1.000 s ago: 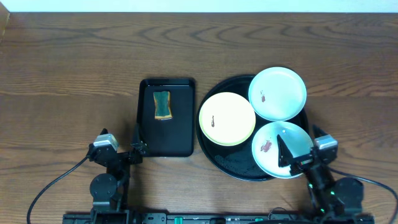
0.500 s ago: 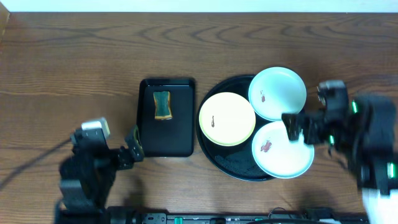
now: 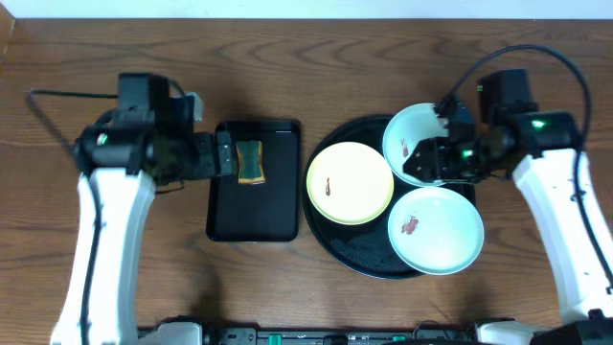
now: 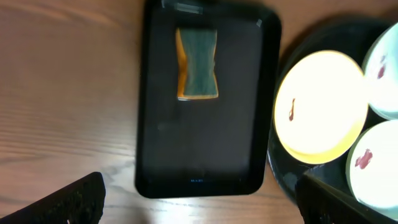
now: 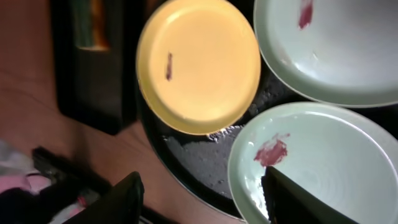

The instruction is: Clean dirty plates on tray and stack at the side

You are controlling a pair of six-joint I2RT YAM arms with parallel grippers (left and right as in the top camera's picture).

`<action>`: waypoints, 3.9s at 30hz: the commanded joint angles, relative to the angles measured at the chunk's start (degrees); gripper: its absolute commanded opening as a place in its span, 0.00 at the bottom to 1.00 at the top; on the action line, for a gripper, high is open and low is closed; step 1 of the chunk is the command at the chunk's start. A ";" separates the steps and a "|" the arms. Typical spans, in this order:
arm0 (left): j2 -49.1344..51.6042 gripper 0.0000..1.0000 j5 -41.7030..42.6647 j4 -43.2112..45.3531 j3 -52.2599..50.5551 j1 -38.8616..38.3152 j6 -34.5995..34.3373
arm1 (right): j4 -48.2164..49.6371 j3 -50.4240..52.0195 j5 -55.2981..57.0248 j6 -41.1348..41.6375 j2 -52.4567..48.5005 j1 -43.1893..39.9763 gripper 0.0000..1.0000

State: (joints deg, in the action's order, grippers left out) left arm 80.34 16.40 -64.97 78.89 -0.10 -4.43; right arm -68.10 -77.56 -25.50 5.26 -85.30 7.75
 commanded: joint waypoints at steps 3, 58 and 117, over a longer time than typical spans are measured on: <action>5.57 0.96 2.21 -0.74 0.85 0.13 -0.76 | 1.49 2.23 20.41 9.97 -0.63 8.17 0.64; 7.43 0.67 -10.69 8.50 -3.19 -9.35 -8.15 | 28.52 18.03 19.65 15.28 -3.13 12.59 0.86; 7.43 0.72 -11.56 12.17 -7.17 -9.35 -8.57 | 46.01 30.93 30.40 22.58 -7.39 18.23 0.20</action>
State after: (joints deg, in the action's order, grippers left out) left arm 87.66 5.61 -52.53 71.92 -9.30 -13.28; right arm -22.59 -47.00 4.54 26.79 -91.11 25.47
